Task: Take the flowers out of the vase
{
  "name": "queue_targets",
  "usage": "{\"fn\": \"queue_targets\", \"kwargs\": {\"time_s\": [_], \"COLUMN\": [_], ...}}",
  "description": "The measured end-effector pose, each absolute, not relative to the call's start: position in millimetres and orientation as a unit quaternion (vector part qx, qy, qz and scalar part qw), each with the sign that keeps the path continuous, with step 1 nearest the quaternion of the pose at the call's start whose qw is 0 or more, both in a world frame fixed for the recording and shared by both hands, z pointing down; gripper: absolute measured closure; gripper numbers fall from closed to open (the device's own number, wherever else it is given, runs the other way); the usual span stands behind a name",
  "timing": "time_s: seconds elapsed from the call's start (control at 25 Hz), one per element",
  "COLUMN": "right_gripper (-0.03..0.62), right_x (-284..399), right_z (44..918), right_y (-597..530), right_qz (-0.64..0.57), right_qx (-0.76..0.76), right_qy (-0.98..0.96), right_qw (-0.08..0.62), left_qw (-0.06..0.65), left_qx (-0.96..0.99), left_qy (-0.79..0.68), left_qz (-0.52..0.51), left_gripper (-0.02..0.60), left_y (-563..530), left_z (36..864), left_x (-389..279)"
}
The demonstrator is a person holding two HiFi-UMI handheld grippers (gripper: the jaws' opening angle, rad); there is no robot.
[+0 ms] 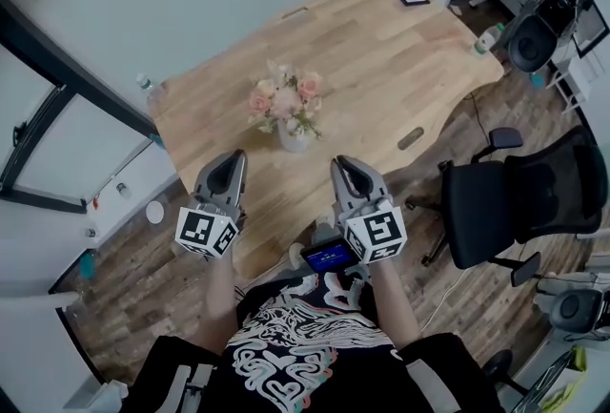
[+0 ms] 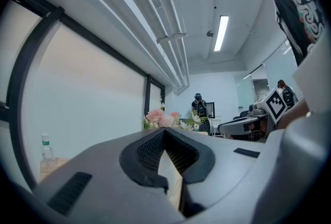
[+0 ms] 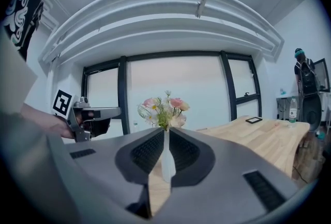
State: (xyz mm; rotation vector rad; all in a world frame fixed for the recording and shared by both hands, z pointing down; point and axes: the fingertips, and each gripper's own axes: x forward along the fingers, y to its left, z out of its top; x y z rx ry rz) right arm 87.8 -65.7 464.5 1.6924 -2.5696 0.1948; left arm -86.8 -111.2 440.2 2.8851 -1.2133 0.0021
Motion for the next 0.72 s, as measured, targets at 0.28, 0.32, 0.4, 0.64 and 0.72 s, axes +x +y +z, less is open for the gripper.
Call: {"fn": "queue_targets", "kwargs": {"time_s": [0.28, 0.32, 0.4, 0.64, 0.72], "right_gripper": [0.586, 0.586, 0.586, 0.586, 0.586], "right_x": [87.2, 88.4, 90.2, 91.1, 92.2], "right_z": [473.6, 474.9, 476.0, 490.5, 496.8], "right_y": [-91.8, -94.3, -99.1, -119.2, -124.4], "right_qz": [0.063, 0.066, 0.071, 0.077, 0.083], "right_qx": [0.540, 0.539, 0.535, 0.530, 0.527], "right_qy": [-0.838, -0.839, -0.841, -0.843, -0.844], "right_qw": [0.039, 0.038, 0.035, 0.052, 0.052], "left_qw": [0.018, 0.019, 0.019, 0.009, 0.012], "left_qx": [0.924, 0.925, 0.927, 0.934, 0.937], "left_qy": [-0.383, -0.380, -0.374, -0.356, -0.350], "left_qz": [0.003, 0.001, 0.002, 0.018, 0.020], "left_gripper": [0.578, 0.578, 0.578, 0.578, 0.578], "left_y": [-135.4, -137.4, -141.9, -157.6, -162.0], "left_z": [450.0, 450.6, 451.8, 455.9, 458.9], "left_x": [-86.8, -85.5, -82.0, -73.3, -71.9]}}
